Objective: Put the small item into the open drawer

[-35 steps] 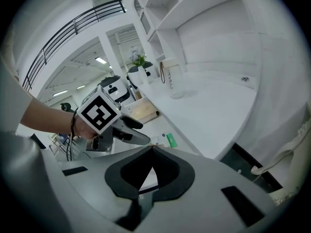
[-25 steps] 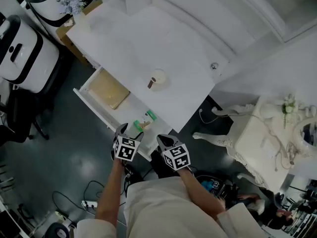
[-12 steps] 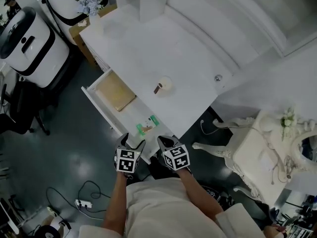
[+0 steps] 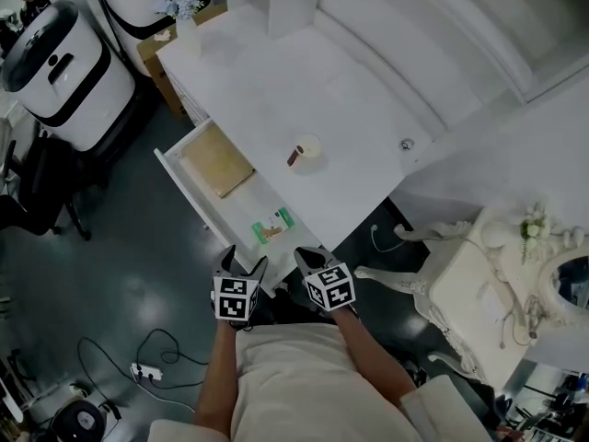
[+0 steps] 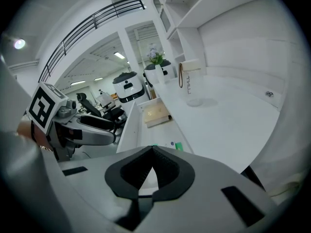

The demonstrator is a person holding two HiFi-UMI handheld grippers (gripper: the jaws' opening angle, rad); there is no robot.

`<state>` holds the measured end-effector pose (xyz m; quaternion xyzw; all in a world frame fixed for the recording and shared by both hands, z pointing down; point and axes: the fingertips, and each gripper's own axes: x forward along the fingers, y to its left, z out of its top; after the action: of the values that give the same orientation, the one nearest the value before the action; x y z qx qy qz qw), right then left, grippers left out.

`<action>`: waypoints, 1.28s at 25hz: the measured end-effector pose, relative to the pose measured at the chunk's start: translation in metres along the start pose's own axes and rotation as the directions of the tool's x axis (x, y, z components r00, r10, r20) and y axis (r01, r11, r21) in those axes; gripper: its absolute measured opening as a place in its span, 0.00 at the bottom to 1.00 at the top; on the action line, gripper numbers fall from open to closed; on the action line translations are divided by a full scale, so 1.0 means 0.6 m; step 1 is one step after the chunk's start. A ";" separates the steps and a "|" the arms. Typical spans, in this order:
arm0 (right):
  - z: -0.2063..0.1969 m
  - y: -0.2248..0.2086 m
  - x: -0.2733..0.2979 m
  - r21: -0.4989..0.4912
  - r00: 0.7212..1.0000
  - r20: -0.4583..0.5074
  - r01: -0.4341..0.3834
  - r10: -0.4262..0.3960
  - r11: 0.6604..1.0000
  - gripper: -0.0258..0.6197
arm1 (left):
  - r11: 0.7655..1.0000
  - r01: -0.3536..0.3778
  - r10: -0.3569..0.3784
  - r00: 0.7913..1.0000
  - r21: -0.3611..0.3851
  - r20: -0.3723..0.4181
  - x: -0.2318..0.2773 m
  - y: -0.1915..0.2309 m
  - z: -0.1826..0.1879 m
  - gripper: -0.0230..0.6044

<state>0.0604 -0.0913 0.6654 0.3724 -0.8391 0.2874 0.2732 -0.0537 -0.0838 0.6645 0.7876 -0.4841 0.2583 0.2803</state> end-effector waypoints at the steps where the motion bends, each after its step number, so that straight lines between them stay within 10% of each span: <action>1: 0.001 0.002 -0.002 -0.004 1.000 0.001 -0.001 0.001 1.000 0.08 | 1.000 -0.004 0.004 1.000 -0.005 0.005 -0.004 -0.001 -0.002 0.61; 12: 0.006 0.018 -0.009 -0.026 0.999 0.002 -0.034 0.034 0.999 0.08 | 1.000 -0.006 0.007 1.000 -0.008 0.027 -0.023 -0.016 -0.010 0.54; 32: 0.008 0.005 -0.004 -0.005 1.000 -0.002 -0.021 0.021 1.000 0.08 | 0.996 0.012 -0.007 0.998 -0.091 0.055 -0.023 -0.006 0.003 0.12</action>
<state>0.0583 -0.0917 0.6593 0.3626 -0.8435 0.2883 0.2720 -0.0559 -0.0751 0.6529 0.7831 -0.4990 0.2128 0.3041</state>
